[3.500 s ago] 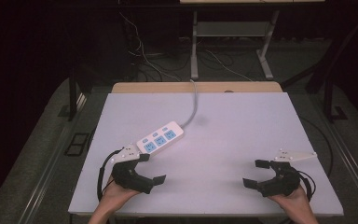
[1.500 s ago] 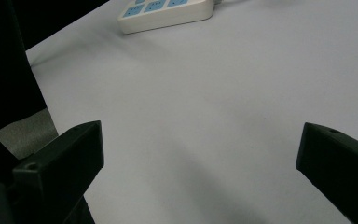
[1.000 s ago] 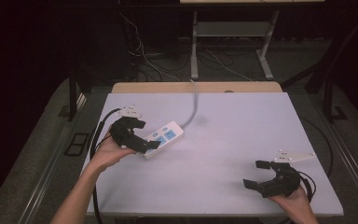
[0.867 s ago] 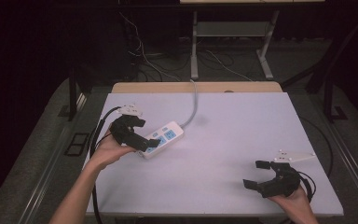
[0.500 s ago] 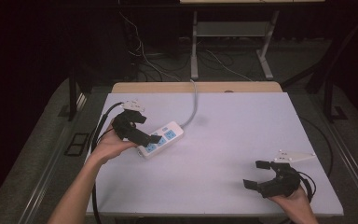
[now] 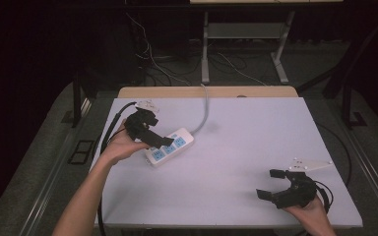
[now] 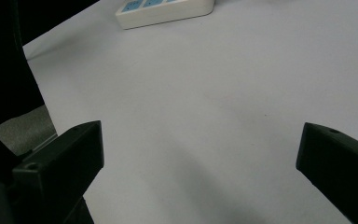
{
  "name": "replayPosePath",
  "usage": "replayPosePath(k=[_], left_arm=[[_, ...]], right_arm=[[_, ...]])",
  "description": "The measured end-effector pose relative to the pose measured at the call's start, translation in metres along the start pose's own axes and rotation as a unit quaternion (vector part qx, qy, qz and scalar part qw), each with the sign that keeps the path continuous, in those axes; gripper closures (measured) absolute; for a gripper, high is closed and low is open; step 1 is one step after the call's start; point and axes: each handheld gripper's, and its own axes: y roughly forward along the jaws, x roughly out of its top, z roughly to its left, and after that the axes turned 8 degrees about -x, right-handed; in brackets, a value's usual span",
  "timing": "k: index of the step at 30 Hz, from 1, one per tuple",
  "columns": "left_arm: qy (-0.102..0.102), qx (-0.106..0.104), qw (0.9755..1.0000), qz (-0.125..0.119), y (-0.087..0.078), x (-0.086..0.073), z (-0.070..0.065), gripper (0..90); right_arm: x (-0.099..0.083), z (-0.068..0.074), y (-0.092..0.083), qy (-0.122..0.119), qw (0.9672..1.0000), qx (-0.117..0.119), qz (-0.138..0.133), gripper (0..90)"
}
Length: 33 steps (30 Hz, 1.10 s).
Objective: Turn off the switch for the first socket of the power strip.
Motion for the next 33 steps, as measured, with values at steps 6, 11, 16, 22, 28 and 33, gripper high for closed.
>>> replayPosePath(k=[6, 11, 16, 22, 28, 33], left_arm=[[0.001, 0.004, 1.0, 0.006, 0.004, 0.004, 0.006, 0.7], [-0.003, 0.009, 0.9999, 0.002, 0.005, 0.005, 0.013, 6.2], [-0.007, 0.016, 0.9998, -0.004, 0.007, 0.004, 0.018, 17.7], [-0.011, 0.013, 0.9998, -0.014, 0.009, 0.003, 0.024, 38.1], [-0.017, 0.01, 0.9997, -0.016, 0.014, 0.003, 0.028, 52.5], [-0.023, 0.01, 0.9996, -0.014, 0.02, 0.003, 0.032, 61.5]], right_arm=[[0.0, 0.0, 0.0, 0.001, 1.0, 0.0, 0.0, 0.4], [0.0, 0.0, 0.0, 0.0, 1.0, -0.001, 0.002, 0.4], [0.0, -0.001, 0.001, 0.001, 1.0, -0.001, 0.004, 0.4], [0.0, -0.001, 0.001, 0.001, 1.0, -0.001, 0.004, 0.4], [0.0, -0.001, 0.001, 0.002, 1.0, -0.001, 0.004, 0.4], [-0.001, -0.001, 0.002, 0.002, 1.0, 0.0, 0.006, 0.4]])
